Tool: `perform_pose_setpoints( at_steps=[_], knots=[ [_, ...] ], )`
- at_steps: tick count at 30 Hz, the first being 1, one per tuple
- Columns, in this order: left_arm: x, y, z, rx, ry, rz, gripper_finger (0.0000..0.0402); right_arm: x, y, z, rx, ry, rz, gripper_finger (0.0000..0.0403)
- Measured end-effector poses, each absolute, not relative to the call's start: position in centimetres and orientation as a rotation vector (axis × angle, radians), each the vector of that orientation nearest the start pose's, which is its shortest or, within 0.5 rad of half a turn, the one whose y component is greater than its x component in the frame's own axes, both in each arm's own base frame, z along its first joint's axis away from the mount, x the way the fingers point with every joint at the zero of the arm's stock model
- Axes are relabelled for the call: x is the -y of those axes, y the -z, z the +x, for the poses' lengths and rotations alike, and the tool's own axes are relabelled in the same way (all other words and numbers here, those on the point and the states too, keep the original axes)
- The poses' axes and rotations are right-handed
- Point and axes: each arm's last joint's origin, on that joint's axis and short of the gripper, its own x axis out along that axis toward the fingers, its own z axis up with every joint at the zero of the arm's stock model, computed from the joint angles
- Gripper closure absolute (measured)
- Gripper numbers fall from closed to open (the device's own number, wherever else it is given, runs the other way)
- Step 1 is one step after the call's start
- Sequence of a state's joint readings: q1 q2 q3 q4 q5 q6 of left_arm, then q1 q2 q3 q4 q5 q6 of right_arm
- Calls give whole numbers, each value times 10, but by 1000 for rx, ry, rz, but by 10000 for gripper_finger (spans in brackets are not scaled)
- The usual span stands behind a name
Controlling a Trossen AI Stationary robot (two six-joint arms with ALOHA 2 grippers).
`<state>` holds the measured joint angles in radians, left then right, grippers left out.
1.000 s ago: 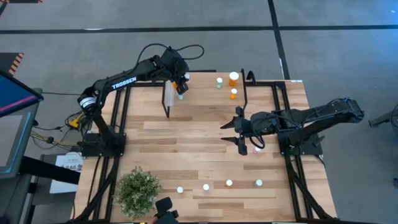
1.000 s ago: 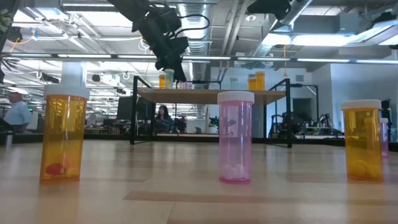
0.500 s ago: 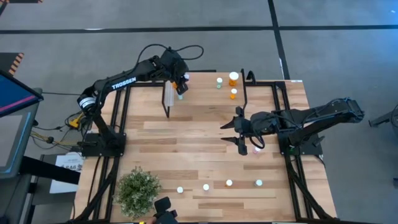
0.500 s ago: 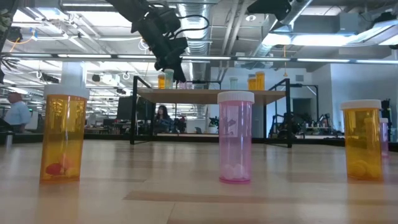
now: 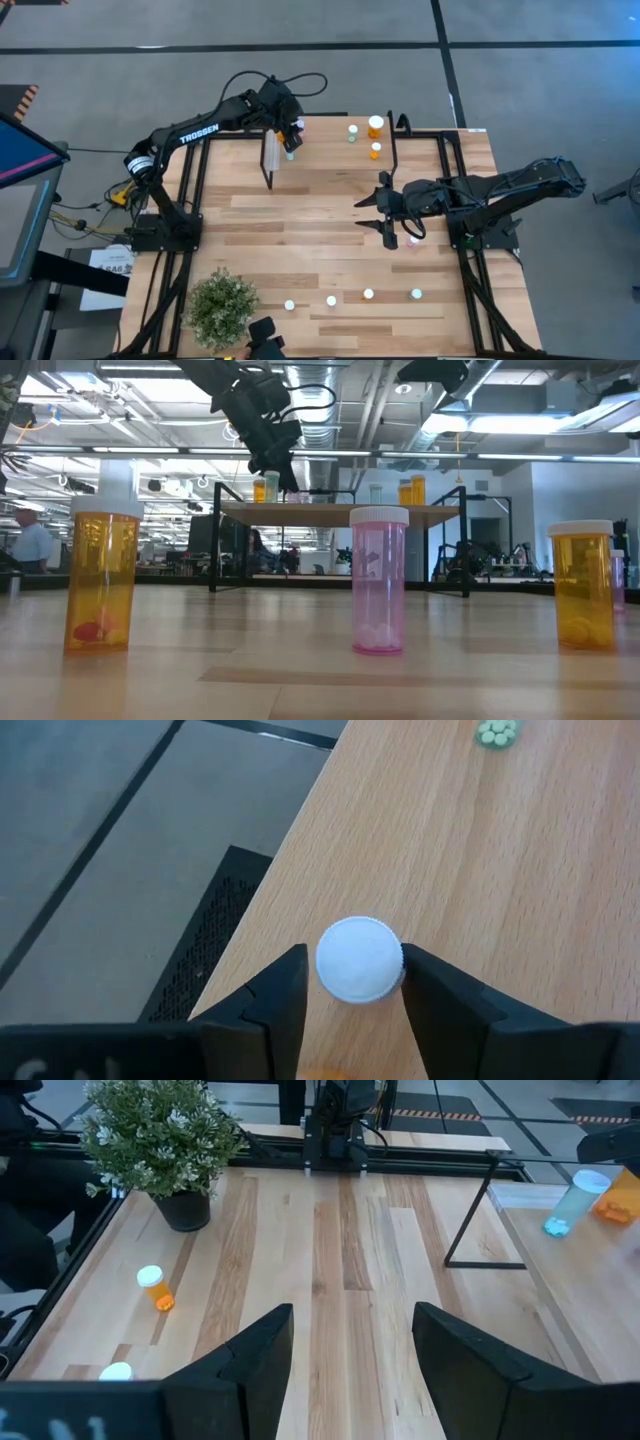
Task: Pick and place medicine bottles onto shelf by color
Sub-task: Put the pink pill bottle on the shelf
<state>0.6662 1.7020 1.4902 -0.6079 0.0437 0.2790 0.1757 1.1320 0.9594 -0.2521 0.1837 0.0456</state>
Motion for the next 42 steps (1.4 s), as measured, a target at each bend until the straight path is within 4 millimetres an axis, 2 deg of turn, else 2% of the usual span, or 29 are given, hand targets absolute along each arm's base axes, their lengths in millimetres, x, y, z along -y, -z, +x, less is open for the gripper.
perform_pose_setpoints(
  at_steps=[9, 24, 29, 36, 42],
  knots=[
    [-228, -302, 295, -853, -469, -29, 248, -38, -320, 244, -418, 17, -31, 175],
    [-223, -312, 300, -840, -473, -24, 248, -38, -320, 244, -418, 17, -30, 175],
    [-222, -314, 296, -861, -505, -15, 228, -38, -320, 244, -418, 18, -24, 175],
    [-213, -340, 283, -790, -530, 15, 186, -38, -320, 244, -418, 19, -20, 175],
    [-197, -370, 267, -685, -506, 19, 171, -38, -320, 244, -418, 19, -16, 175]
  ],
)
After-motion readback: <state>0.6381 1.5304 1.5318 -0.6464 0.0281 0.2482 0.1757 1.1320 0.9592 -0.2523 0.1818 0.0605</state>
